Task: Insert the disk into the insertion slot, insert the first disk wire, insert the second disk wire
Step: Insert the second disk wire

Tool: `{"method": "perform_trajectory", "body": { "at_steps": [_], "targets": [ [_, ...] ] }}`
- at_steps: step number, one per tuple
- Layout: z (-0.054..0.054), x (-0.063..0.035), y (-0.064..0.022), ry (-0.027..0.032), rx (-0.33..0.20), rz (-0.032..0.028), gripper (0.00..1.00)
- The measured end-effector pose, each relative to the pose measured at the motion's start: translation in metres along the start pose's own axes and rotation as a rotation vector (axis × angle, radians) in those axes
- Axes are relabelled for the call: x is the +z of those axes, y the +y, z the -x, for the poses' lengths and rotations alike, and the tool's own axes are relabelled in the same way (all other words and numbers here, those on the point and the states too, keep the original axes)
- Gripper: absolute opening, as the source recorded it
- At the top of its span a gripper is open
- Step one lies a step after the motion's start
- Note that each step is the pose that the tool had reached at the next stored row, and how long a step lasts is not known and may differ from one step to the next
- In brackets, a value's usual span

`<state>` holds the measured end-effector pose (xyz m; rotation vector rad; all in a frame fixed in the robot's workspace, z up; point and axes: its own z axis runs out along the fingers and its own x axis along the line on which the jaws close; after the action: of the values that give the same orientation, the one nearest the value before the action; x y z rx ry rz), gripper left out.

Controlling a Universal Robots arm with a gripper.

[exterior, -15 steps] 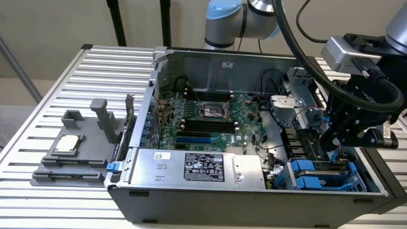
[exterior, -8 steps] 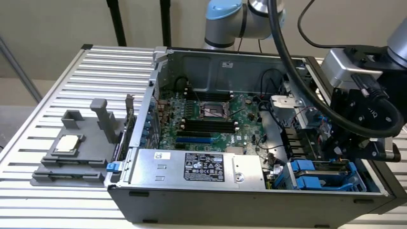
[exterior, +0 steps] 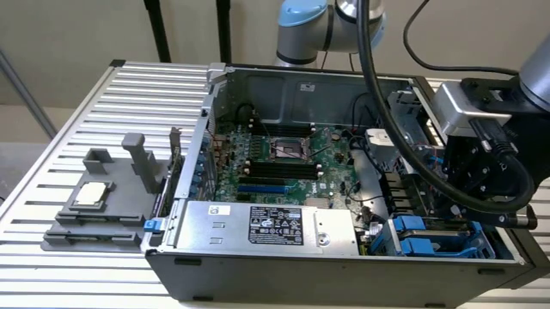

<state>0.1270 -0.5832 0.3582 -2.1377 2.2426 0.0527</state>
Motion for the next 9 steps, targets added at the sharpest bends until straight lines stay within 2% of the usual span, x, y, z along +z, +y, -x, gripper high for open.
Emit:
{"method": "perform_trajectory", "body": {
  "at_steps": [4, 9],
  "targets": [
    [-0.0017, 0.0037, 0.0008, -0.0127, -0.002, -0.0144, 0.16],
    [-0.0025, 0.0087, 0.0013, -0.0187, -0.005, -0.0233, 0.16]
  ]
}}
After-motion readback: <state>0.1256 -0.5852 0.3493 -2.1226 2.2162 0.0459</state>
